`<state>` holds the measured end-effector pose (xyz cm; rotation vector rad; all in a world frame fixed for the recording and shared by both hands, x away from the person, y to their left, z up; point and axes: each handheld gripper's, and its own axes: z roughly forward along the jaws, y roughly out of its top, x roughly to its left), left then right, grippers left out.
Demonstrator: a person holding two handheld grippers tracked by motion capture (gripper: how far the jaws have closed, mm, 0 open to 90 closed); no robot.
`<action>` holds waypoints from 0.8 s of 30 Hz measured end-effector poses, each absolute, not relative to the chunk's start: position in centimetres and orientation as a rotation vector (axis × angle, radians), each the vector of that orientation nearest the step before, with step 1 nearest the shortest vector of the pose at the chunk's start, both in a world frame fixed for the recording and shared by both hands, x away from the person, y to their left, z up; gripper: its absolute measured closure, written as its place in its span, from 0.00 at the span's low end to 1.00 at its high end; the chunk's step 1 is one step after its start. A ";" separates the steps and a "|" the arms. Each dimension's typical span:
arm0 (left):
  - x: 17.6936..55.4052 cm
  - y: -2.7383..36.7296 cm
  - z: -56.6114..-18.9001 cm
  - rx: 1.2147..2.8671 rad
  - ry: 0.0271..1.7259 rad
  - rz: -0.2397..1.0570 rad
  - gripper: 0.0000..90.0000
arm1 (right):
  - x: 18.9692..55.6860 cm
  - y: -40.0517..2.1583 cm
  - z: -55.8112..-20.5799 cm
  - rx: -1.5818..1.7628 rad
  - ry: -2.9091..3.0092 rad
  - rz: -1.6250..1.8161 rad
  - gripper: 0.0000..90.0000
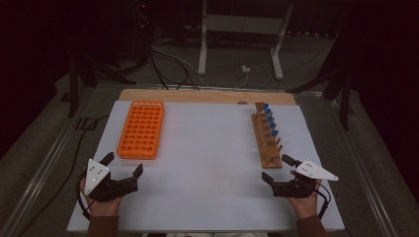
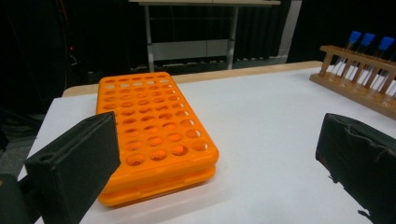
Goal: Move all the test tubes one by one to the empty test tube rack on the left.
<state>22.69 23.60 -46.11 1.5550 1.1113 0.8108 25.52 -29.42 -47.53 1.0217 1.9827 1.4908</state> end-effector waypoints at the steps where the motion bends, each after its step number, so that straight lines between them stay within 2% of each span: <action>1: 22.7 23.6 -46.1 1.555 1.111 0.811 0.01 | 25.5 -29.4 -47.5 1.021 1.984 1.490 0.00; 24: 23.5 23.8 -46.5 1.559 1.134 0.806 0.01 | 26.0 -29.4 -46.4 1.073 1.963 1.459 0.00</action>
